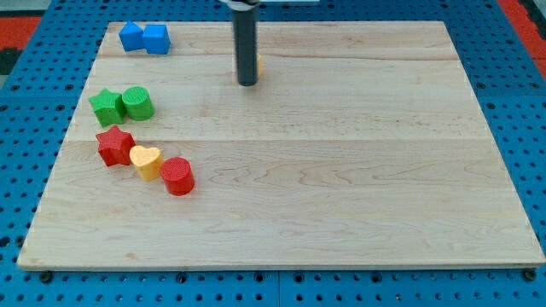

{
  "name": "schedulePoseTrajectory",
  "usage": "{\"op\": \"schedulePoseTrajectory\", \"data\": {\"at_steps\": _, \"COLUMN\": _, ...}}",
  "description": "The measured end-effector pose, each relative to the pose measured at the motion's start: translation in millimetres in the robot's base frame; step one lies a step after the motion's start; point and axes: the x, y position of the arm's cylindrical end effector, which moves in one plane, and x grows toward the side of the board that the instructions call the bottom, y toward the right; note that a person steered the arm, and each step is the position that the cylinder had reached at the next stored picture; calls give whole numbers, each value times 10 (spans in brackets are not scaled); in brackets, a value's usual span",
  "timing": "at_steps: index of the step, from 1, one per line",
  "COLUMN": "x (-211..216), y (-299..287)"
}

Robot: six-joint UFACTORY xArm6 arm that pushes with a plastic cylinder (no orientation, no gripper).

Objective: Nudge the red star left a bit

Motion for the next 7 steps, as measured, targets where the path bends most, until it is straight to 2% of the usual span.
{"op": "schedulePoseTrajectory", "data": {"at_steps": 1, "x": -294, "y": 56}}
{"op": "schedulePoseTrajectory", "data": {"at_steps": 3, "x": -587, "y": 578}}
{"op": "schedulePoseTrajectory", "data": {"at_steps": 4, "x": -738, "y": 657}}
{"op": "schedulePoseTrajectory", "data": {"at_steps": 5, "x": 10, "y": 411}}
{"op": "schedulePoseTrajectory", "data": {"at_steps": 6, "x": 1124, "y": -89}}
{"op": "schedulePoseTrajectory", "data": {"at_steps": 7, "x": 2074, "y": 189}}
